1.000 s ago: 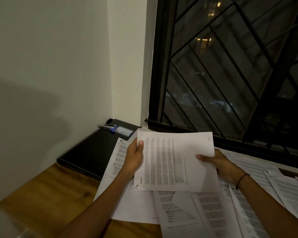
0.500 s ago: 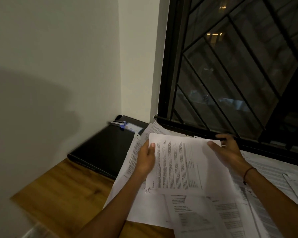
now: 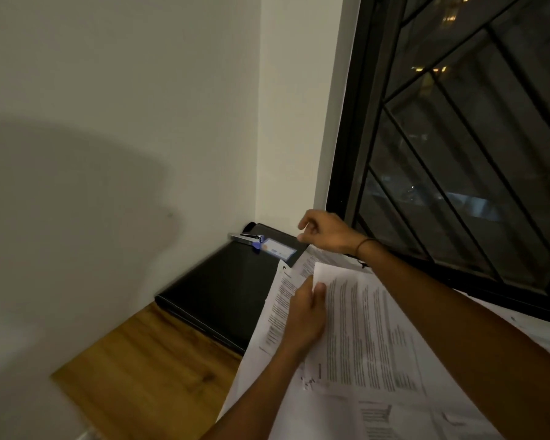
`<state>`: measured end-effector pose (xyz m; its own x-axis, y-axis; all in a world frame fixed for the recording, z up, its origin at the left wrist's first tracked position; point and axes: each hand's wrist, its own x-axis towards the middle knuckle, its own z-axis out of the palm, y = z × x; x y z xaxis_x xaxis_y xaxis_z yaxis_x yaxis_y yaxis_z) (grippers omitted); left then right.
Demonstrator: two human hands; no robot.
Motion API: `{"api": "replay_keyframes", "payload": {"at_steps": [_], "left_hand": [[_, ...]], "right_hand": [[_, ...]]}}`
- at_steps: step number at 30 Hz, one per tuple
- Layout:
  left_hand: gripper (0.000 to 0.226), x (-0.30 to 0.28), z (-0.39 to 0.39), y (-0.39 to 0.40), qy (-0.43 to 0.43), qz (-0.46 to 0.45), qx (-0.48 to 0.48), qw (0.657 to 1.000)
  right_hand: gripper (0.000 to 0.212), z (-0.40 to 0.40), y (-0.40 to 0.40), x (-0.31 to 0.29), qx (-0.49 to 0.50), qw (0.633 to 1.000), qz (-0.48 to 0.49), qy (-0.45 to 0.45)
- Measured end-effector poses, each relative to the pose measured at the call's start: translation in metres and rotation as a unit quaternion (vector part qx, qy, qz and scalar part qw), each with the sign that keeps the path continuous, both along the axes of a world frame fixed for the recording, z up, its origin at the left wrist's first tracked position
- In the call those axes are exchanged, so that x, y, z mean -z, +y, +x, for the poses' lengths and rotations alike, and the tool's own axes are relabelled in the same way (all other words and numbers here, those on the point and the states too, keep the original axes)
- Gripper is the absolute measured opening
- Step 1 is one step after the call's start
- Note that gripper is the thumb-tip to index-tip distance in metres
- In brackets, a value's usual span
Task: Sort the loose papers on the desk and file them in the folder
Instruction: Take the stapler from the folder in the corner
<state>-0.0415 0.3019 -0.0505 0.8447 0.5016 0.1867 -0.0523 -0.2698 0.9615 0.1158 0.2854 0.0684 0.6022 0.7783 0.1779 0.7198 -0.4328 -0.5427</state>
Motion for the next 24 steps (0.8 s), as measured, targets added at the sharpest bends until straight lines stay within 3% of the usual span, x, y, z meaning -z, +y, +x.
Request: {"api": "replay_keyframes", "payload": {"at_steps": [10,15,21,24], "left_hand": [[0.032,0.003,-0.008,0.003,0.019,-0.007,-0.039,0.999],[0.017,-0.001,-0.019,0.011,0.024,0.008,-0.084,0.996],[0.023,0.007,-0.015,0.013,0.042,0.006,-0.11,0.993],[0.037,0.007,-0.014,0.012,0.054,-0.009,-0.116,0.992]], "right_hand": [[0.043,0.02,0.083,0.023,-0.072,0.986,-0.136,-0.066],[0.057,0.031,0.105,0.023,-0.101,0.976,-0.176,-0.083],[0.06,0.031,0.144,0.033,-0.121,0.966,-0.195,-0.118],[0.055,0.029,0.16,0.037,-0.129,0.962,-0.205,-0.129]]}}
